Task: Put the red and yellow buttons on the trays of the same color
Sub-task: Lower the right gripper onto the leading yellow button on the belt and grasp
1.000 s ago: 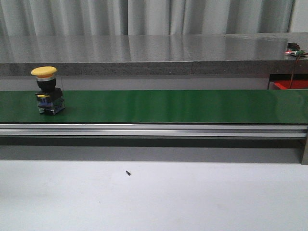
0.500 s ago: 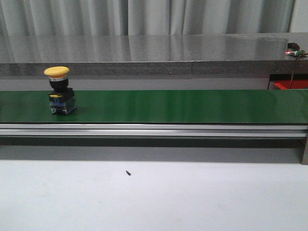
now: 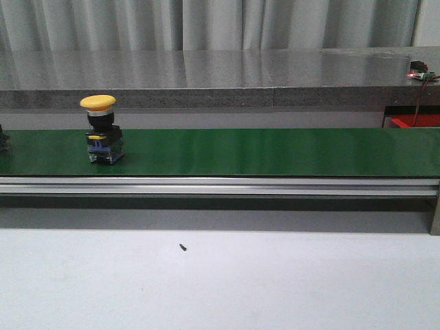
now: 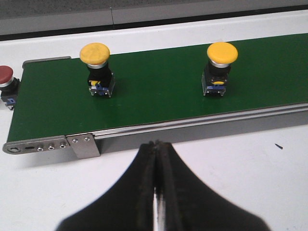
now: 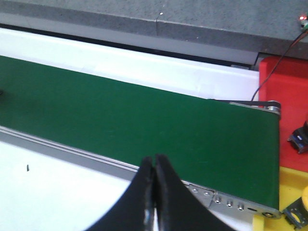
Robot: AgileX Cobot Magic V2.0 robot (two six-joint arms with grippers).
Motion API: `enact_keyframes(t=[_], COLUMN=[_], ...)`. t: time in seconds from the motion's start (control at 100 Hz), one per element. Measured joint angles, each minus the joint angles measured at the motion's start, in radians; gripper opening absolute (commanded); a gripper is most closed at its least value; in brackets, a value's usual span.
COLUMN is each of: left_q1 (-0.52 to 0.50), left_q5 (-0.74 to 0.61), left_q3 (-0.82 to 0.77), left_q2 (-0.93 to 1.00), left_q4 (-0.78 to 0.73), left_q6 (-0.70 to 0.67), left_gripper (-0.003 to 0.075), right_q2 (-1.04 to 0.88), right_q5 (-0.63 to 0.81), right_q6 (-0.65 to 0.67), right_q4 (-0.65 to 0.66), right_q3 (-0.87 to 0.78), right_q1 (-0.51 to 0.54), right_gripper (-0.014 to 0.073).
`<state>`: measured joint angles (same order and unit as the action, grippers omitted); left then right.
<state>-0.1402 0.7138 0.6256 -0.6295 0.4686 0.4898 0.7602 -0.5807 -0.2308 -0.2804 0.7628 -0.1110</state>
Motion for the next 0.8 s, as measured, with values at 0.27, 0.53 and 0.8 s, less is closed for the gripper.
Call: enact_keyframes(t=[0.27, 0.53, 0.8], left_q1=[0.0, 0.0, 0.0], left_q5=[0.0, -0.002, -0.002], left_q3=[-0.001, -0.002, -0.002], left_q2=[0.0, 0.0, 0.0], left_q4=[0.002, 0.002, 0.002], left_q6=[0.0, 0.0, 0.0], left_gripper=[-0.002, -0.002, -0.002], right_q2=[0.231, 0.46, 0.686], right_q5=[-0.117, -0.208, -0.329], right_q6=[0.0, 0.0, 0.0], right_q4=[0.0, 0.0, -0.006], right_q3=[0.213, 0.434, 0.658], right_q1=[-0.094, -0.203, -0.321], right_gripper=[-0.0123, -0.0085, 0.0507])
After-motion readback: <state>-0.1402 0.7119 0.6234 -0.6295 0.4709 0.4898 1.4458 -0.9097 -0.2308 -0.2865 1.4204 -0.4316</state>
